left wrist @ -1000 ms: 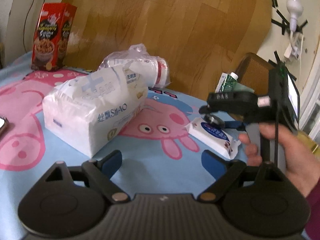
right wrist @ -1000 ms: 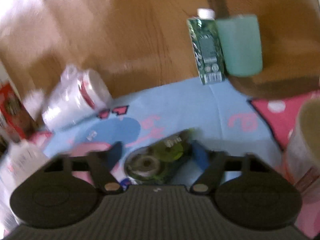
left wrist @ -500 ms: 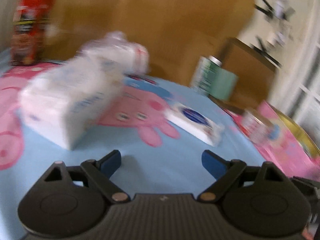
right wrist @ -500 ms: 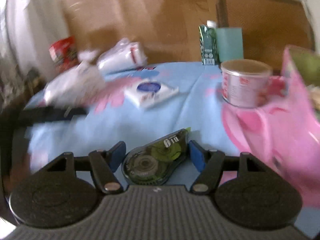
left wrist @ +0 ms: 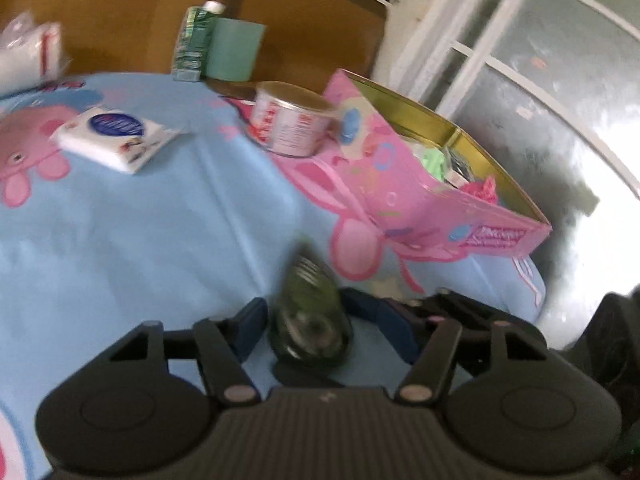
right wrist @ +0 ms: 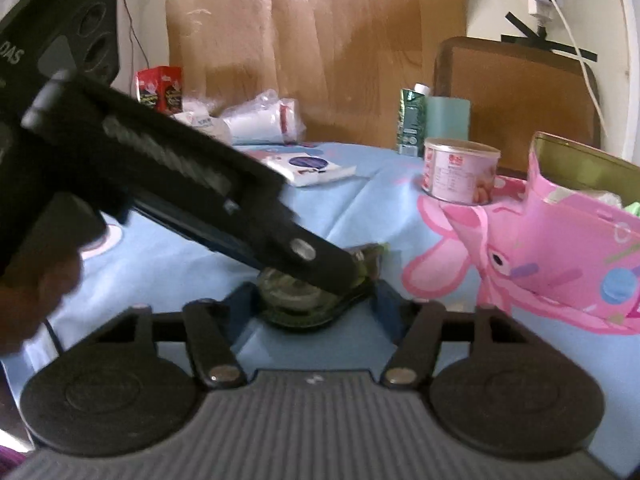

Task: Organize soft objects
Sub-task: 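Reach the left tool to the green tape dispenser and grasp it, then carry the tape dispenser over the pink tin and release it inside, then grasp the white wet-wipes pack with the left tool and lift it, then lower the wet-wipes pack into the pink tin and open the left tool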

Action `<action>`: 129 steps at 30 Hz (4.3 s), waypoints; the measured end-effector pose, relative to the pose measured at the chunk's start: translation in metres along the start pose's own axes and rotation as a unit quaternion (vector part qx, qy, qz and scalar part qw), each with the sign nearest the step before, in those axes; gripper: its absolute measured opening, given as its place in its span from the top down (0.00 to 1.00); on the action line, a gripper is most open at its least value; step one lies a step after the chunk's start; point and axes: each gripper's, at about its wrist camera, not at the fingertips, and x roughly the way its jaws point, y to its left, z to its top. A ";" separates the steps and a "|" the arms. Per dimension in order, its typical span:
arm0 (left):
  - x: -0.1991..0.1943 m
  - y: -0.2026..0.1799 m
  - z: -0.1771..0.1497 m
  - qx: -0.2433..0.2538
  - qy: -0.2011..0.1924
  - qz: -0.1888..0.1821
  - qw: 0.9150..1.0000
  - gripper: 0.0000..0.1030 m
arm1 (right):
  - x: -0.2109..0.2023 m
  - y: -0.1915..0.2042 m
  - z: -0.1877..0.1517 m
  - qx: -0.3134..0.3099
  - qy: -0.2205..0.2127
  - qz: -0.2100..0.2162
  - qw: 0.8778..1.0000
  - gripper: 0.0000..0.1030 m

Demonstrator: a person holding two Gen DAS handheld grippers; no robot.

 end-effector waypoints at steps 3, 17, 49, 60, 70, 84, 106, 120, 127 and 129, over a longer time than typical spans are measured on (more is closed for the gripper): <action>0.004 -0.004 0.003 -0.002 -0.001 0.005 1.000 0.34 | 0.001 -0.003 0.000 0.007 -0.006 -0.011 1.000 0.45; 0.015 -0.075 0.065 0.063 -0.043 -0.051 0.996 0.36 | -0.045 -0.037 0.028 0.003 -0.130 -0.115 0.985 0.46; -0.044 0.108 0.015 -0.076 -0.109 0.223 0.966 0.22 | 0.017 -0.027 0.056 0.006 -0.049 -0.017 0.999 0.41; -0.040 0.112 0.010 -0.067 -0.129 0.281 0.949 0.17 | 0.167 -0.002 0.116 -0.069 0.058 -0.002 0.996 0.07; -0.038 0.112 0.009 -0.060 -0.123 0.282 0.949 0.14 | 0.133 -0.001 0.093 -0.030 0.090 0.027 0.995 0.30; -0.027 0.106 0.014 -0.026 -0.093 0.308 0.946 0.09 | 0.006 -0.020 0.015 0.059 0.032 -0.032 0.997 0.26; 0.000 -0.021 0.021 0.039 -0.011 0.059 0.997 0.51 | -0.019 -0.005 0.001 0.006 -0.031 -0.060 0.998 0.32; 0.052 -0.139 0.113 0.166 -0.120 0.022 0.979 0.07 | -0.054 -0.108 0.056 0.030 -0.155 -0.246 0.956 0.20; 0.069 -0.137 0.108 0.156 -0.122 0.056 0.979 0.08 | -0.043 -0.157 0.051 0.061 -0.130 -0.305 0.941 0.13; 0.065 -0.135 0.104 0.148 -0.124 0.067 0.979 0.08 | -0.053 -0.151 0.045 0.067 -0.139 -0.301 0.941 0.14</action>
